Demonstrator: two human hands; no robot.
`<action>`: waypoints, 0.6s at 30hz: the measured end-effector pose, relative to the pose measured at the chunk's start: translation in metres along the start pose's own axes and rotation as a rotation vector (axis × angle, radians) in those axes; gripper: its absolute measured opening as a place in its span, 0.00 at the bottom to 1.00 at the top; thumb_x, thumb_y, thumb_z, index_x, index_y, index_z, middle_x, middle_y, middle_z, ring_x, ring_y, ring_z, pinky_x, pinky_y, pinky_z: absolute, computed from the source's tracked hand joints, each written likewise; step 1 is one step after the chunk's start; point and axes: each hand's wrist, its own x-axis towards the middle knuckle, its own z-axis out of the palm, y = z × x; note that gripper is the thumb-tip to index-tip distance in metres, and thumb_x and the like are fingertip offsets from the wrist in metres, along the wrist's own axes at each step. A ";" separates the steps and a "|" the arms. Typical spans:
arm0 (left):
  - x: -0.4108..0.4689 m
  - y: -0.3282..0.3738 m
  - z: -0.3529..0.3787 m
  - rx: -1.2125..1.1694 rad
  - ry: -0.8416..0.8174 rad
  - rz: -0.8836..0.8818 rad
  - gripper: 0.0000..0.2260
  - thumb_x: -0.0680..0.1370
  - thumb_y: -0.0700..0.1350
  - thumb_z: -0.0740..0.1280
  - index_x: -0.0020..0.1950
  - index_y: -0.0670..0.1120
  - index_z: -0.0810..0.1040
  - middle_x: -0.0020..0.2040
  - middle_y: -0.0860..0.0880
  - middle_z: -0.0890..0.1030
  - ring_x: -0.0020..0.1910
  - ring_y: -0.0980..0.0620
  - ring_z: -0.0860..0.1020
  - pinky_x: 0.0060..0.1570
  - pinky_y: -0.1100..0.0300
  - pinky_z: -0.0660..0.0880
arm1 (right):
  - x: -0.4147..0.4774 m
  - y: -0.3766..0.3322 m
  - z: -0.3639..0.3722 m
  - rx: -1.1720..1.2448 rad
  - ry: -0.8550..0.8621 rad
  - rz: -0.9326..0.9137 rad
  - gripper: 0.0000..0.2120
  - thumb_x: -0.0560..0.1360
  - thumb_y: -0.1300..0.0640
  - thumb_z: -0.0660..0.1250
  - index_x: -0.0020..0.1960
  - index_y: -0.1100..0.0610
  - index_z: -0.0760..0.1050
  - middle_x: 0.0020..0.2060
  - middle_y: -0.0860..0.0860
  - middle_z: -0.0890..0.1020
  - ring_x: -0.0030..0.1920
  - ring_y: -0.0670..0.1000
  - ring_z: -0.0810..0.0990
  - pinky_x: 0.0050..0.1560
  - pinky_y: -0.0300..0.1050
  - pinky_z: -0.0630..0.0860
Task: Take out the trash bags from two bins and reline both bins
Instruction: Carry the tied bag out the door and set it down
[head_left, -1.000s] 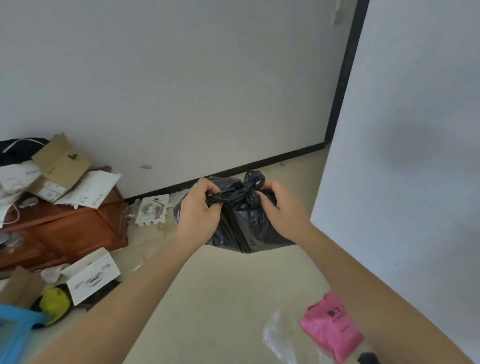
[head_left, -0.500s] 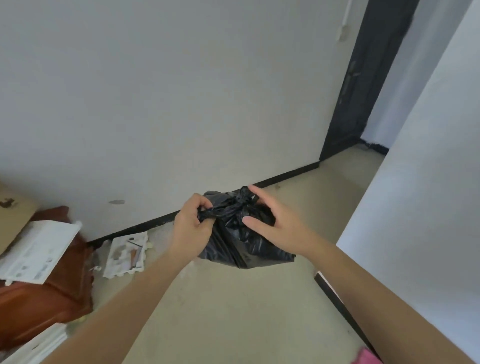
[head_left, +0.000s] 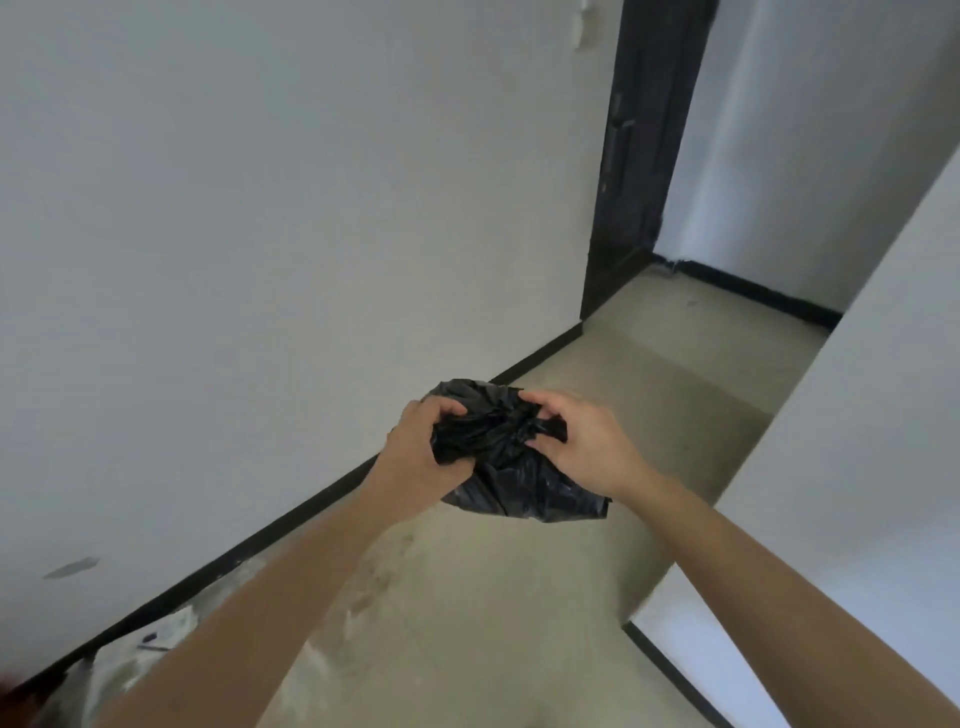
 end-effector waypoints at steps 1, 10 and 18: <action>0.026 -0.003 -0.001 0.007 -0.008 -0.012 0.20 0.69 0.48 0.72 0.58 0.60 0.72 0.56 0.54 0.72 0.57 0.56 0.74 0.60 0.55 0.73 | 0.024 0.010 -0.003 0.004 0.007 0.014 0.25 0.75 0.55 0.72 0.71 0.47 0.73 0.50 0.43 0.77 0.54 0.47 0.77 0.59 0.42 0.74; 0.244 -0.066 0.007 -0.132 0.014 -0.071 0.11 0.75 0.52 0.68 0.57 0.54 0.76 0.56 0.47 0.76 0.55 0.54 0.76 0.59 0.57 0.73 | 0.218 0.093 0.000 -0.021 -0.001 0.085 0.23 0.76 0.53 0.71 0.70 0.46 0.73 0.53 0.45 0.79 0.53 0.47 0.77 0.56 0.45 0.75; 0.485 -0.117 0.008 0.050 -0.056 0.090 0.17 0.74 0.39 0.73 0.59 0.53 0.76 0.54 0.49 0.74 0.52 0.54 0.74 0.53 0.73 0.67 | 0.425 0.168 -0.026 -0.071 0.013 0.153 0.23 0.76 0.55 0.72 0.69 0.45 0.73 0.50 0.44 0.79 0.48 0.45 0.77 0.51 0.42 0.75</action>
